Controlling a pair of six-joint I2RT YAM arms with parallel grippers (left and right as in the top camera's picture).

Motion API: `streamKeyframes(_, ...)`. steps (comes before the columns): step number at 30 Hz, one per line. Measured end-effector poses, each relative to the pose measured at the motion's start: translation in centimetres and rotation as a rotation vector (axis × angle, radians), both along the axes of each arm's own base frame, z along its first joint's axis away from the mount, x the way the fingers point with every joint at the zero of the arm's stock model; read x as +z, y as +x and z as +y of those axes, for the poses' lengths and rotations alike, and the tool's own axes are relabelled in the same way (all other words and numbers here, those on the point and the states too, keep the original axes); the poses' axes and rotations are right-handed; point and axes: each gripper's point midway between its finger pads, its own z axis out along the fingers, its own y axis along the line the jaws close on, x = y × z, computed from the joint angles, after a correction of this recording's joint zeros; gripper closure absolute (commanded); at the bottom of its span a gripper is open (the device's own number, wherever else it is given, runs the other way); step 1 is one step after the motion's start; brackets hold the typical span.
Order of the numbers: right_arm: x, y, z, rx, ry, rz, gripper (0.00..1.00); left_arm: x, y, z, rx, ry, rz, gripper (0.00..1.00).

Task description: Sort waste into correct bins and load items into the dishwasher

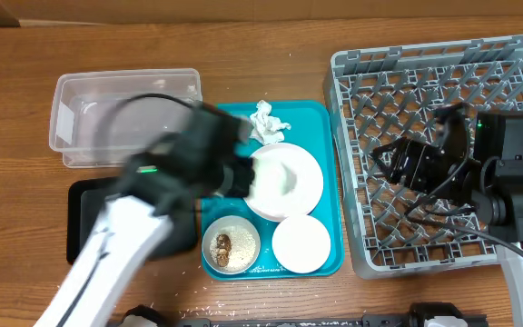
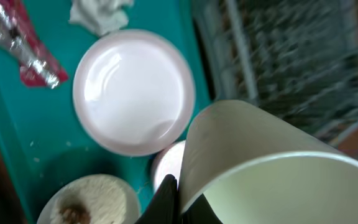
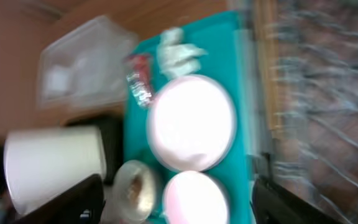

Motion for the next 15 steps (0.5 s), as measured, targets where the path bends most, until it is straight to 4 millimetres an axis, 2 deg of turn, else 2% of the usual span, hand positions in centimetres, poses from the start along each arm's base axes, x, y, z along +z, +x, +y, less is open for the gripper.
streamKeyframes(3, 2.5, -1.1, 3.0, 0.211, 0.129, -0.109, 0.21, 2.7, 0.4, 1.0, -0.038, -0.187, -0.010, 0.96)
streamKeyframes(8, 6.0, -2.8, 6.8, 0.474, 0.265, -0.286, 0.20, 6.0, -0.4, 0.2, -0.192, -0.496, 0.013, 0.96)
streamKeyframes(12, 7.7, -4.8, 10.1, 0.656, 0.316, -0.381, 0.13, 8.3, -1.8, -0.8, -0.303, -0.650, 0.020, 0.96)
streamKeyframes(15, 8.6, -5.5, 11.8, 0.719, 0.326, -0.426, 0.11, 9.5, -2.7, -1.2, -0.357, -0.723, 0.018, 0.96)
